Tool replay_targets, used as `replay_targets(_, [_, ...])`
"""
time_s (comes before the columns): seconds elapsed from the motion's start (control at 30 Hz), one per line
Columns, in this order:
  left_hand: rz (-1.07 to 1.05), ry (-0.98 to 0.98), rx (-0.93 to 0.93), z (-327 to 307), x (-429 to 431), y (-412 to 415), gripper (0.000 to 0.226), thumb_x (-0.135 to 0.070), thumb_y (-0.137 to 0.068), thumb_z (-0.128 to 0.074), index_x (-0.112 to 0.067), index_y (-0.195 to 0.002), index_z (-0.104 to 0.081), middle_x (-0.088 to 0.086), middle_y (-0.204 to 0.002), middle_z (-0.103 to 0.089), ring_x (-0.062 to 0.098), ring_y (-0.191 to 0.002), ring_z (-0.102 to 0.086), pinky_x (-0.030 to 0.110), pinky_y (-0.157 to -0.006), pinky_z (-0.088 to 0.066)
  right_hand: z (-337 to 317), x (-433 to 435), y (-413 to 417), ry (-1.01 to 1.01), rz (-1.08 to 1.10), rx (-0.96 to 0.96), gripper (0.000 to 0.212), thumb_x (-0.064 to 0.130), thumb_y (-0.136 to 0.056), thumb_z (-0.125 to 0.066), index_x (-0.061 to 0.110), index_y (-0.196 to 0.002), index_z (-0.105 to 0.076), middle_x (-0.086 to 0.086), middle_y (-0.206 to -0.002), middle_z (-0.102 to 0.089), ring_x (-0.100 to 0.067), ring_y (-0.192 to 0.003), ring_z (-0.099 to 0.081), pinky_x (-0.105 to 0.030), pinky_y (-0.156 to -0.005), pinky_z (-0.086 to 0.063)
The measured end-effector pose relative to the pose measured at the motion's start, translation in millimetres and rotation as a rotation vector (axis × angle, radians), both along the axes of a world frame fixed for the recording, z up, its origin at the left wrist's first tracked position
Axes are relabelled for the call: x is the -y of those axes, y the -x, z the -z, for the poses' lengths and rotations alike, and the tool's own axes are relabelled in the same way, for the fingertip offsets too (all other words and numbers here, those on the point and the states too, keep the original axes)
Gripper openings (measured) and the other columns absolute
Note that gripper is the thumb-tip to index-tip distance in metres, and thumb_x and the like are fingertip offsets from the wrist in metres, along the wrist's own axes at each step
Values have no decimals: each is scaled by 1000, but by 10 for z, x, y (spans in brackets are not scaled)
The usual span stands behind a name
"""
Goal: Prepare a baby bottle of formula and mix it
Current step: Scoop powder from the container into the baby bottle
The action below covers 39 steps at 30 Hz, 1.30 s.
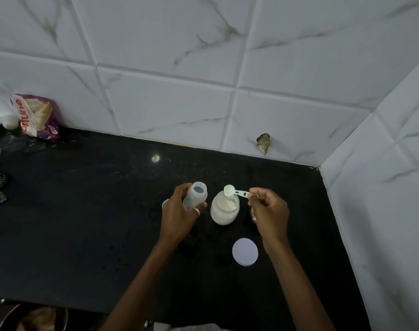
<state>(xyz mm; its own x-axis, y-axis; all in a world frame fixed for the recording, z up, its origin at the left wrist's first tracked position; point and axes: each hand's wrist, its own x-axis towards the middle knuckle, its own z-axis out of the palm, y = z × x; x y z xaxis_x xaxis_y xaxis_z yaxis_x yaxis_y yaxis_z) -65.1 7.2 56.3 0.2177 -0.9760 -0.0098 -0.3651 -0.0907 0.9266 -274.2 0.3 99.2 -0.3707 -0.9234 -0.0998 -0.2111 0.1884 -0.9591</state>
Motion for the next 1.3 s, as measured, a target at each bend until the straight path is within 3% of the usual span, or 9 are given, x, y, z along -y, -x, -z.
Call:
replay_targets(0.17, [-2,-69,-5,198,92,-2,59,-18,-82,-85,-19,-132,-54,-11,-117,-65,4,-104,-63,1,-71,-47,298,199,89,-48,-192,-397,13,11,-95,-66,18,-102,-74,9,-92,-72,-7,-88,-69,-27,-77,-57])
replay_targets(0.3, [8,-116,11,262,169,22,56,-5,-84,-80,-10,-133,-53,-8,-116,-62,-7,-91,-58,-3,-69,-43,350,468,9,-112,-438,-708,16,13,-95,-61,22,-101,-74,5,-99,-73,-13,-91,-67,-34,-77,-56])
replay_targets(0.5, [17,-142,19,354,239,48,57,-5,-84,-79,-12,-133,-52,-9,-116,-61,-11,-91,-56,-3,-70,-44,351,715,-153,-241,-699,-944,27,10,-91,-57,28,-103,-74,0,-111,-72,-22,-99,-68,-34,-78,-52])
replay_targets(0.67, [15,-130,14,377,229,48,58,-9,-83,-82,-13,-133,-52,-10,-116,-62,-11,-92,-57,-2,-71,-45,439,715,-182,-253,-743,-1037,30,15,-94,-59,28,-118,-71,-4,-120,-69,-26,-105,-67,-35,-81,-51])
replay_targets(0.87, [12,-89,29,313,257,55,58,-9,-83,-82,-12,-133,-53,-10,-115,-62,-11,-93,-56,-3,-73,-44,417,711,-112,-170,-688,-975,38,19,-94,-63,27,-131,-65,-2,-126,-68,-24,-111,-66,-35,-85,-52])
replay_targets(1.0, [13,-28,24,241,283,81,61,-16,-82,-85,-14,-133,-54,-10,-118,-64,0,-101,-61,2,-77,-47,311,728,-8,-57,-569,-891,21,24,-94,-66,27,-114,-72,4,-107,-74,-18,-99,-69,-33,-77,-53])
replay_targets(1.1, [10,27,22,158,332,111,60,-20,-82,-85,-17,-132,-55,-10,-118,-66,5,-106,-64,16,-87,-51,266,788,175,4,-424,-718,13,29,-96,-65,24,-104,-75,7,-97,-75,-10,-89,-69,-33,-79,-57])
replay_targets(1.2, [13,61,18,35,411,160,58,-21,-82,-86,-21,-131,-55,-12,-115,-66,3,-104,-65,18,-87,-51,232,845,461,27,-315,-583,19,29,-99,-63,16,-94,-75,5,-86,-73,-6,-78,-66,-23,-71,-51])
replay_targets(1.3, [10,83,16,-94,525,225,59,-22,-82,-86,-22,-131,-54,-12,-115,-66,4,-103,-65,19,-86,-52,298,858,795,-28,-187,-445,34,35,-101,-58,9,-83,-70,-5,-74,-69,-14,-70,-64,-29,-65,-46])
